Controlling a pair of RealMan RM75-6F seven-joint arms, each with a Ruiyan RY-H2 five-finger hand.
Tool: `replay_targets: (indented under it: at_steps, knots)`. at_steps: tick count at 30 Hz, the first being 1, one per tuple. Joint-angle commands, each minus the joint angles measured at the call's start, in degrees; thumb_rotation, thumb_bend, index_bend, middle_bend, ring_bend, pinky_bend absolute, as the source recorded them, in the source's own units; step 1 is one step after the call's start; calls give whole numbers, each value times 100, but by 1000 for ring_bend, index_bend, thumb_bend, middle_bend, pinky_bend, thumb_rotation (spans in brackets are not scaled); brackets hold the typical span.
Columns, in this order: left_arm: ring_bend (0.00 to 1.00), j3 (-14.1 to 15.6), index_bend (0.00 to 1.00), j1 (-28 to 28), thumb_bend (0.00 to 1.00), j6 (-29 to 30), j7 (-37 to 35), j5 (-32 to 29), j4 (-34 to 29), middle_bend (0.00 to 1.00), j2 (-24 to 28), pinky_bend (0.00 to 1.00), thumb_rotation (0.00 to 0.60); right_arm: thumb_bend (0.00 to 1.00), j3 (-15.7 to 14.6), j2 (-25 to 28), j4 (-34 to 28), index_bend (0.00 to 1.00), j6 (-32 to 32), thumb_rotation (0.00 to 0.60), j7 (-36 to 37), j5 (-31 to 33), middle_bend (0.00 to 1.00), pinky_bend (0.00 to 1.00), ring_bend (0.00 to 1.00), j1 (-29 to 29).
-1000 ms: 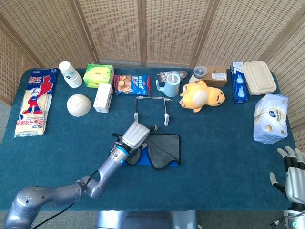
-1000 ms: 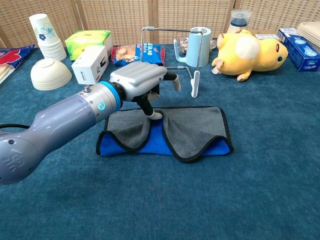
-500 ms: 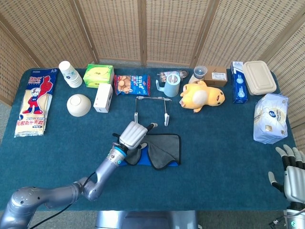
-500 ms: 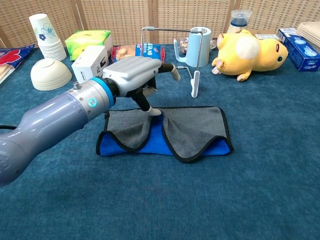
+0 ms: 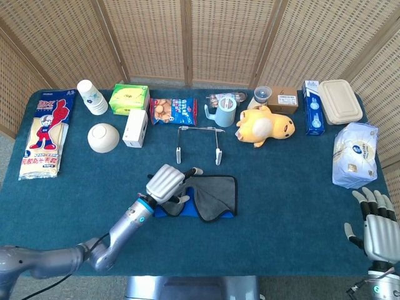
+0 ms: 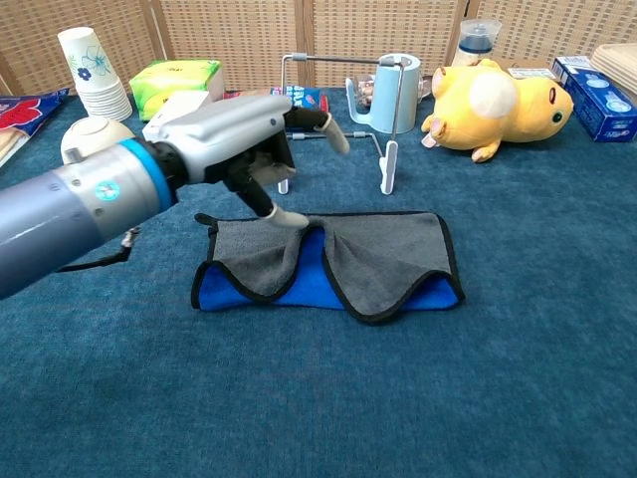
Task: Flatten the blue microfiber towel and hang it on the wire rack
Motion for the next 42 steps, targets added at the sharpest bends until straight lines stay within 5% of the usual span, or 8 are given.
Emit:
replay_targets:
  at_steps: [1, 17, 42]
  knots:
    - [1000, 290, 282, 159, 280, 54, -191, 289, -372, 1000, 396, 1000, 600, 310, -1, -18, -30, 170, -22, 600, -78, 2, 110, 0, 0, 27]
    - [1000, 1055, 301, 598, 280, 369, 42, 1080, -707, 1000, 1078, 1000, 600, 311, -20, -114, -60, 170, -72, 600, -206, -16, 110, 0, 0, 106]
    - [1000, 796, 284, 573, 280, 72, 854, 925, 264, 1000, 184, 1000, 600, 314, -35, -79, 24, 166, -3, 600, -32, 31, 112, 0, 0, 39]
